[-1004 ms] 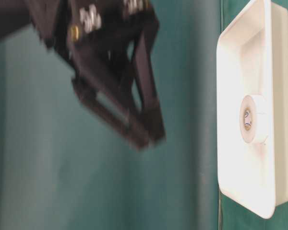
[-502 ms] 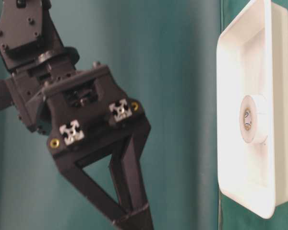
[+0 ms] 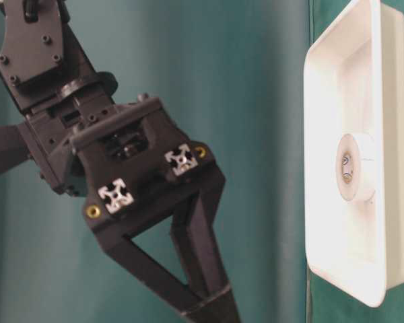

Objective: Pick up the tape from a random location and place it into the white case.
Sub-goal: 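Move the right gripper over the yellow tape roll, then lower the right gripper and close it on the yellow tape roll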

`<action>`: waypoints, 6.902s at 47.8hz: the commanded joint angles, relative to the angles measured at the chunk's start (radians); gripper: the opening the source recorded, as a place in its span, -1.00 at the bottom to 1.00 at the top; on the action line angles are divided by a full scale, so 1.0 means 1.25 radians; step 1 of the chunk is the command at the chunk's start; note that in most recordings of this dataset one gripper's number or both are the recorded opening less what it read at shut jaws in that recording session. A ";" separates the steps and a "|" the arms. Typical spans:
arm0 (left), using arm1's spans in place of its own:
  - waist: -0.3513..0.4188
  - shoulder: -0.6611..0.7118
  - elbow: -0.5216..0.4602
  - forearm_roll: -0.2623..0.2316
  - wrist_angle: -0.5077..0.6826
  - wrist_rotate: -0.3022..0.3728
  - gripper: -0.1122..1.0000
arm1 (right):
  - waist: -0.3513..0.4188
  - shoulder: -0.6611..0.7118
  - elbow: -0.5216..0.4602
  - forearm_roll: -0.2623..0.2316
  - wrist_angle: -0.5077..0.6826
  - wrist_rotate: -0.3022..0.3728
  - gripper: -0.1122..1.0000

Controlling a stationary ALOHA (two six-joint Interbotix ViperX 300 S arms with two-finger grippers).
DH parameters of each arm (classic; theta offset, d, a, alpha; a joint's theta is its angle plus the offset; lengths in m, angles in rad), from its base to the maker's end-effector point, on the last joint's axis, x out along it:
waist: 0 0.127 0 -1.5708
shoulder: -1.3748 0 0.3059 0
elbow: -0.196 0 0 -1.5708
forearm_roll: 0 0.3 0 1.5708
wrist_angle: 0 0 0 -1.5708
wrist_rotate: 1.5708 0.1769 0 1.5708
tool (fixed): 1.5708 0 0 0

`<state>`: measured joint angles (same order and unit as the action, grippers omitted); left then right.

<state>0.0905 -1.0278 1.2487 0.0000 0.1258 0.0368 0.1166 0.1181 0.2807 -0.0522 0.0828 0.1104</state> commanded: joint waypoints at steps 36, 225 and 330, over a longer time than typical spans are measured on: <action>0.002 0.007 -0.010 -0.001 -0.004 -0.001 0.88 | 0.017 0.133 -0.296 0.002 0.572 0.064 0.84; 0.002 0.007 -0.011 -0.001 0.005 -0.001 0.88 | 0.032 0.227 -0.282 -0.004 0.506 0.087 -0.24; 0.002 0.009 -0.010 -0.001 0.005 -0.001 0.88 | 0.032 0.063 -0.374 -0.069 0.763 0.086 -0.24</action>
<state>0.0920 -1.0278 1.2487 0.0000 0.1381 0.0368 0.1534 0.2378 -0.1626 -0.1350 1.0400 0.2132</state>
